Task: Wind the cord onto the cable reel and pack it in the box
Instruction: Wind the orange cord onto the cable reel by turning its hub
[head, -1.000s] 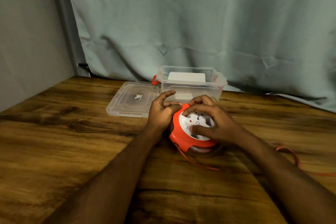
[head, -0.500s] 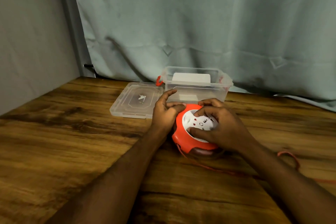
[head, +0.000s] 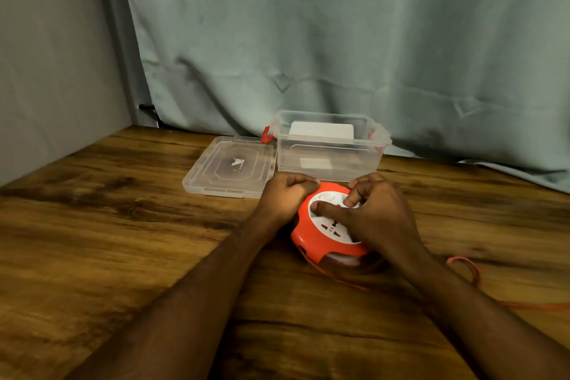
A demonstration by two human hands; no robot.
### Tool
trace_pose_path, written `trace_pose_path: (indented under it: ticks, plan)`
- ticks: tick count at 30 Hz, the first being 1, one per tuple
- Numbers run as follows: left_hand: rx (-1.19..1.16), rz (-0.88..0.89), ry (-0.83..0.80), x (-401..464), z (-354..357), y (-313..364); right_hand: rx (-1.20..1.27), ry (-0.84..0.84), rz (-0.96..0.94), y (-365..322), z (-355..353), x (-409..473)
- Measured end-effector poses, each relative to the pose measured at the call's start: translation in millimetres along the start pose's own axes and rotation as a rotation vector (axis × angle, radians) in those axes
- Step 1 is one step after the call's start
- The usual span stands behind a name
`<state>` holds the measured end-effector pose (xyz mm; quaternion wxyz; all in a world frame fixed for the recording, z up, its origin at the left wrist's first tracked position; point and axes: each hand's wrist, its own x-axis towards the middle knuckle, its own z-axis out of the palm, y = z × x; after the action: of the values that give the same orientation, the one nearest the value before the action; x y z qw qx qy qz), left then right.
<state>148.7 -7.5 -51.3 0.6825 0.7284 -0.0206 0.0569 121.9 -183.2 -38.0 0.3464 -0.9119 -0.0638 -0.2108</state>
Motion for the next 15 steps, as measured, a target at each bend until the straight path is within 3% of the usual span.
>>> trace_pose_path:
  ticks: [11, 15]
  plan:
    - [-0.144, 0.06, 0.024, -6, 1, 3, -0.26, 0.057, -0.089, -4, -9, 3]
    - [-0.234, 0.044, 0.073, -5, -3, 4, -0.045, -0.107, -0.406, -1, -19, 4]
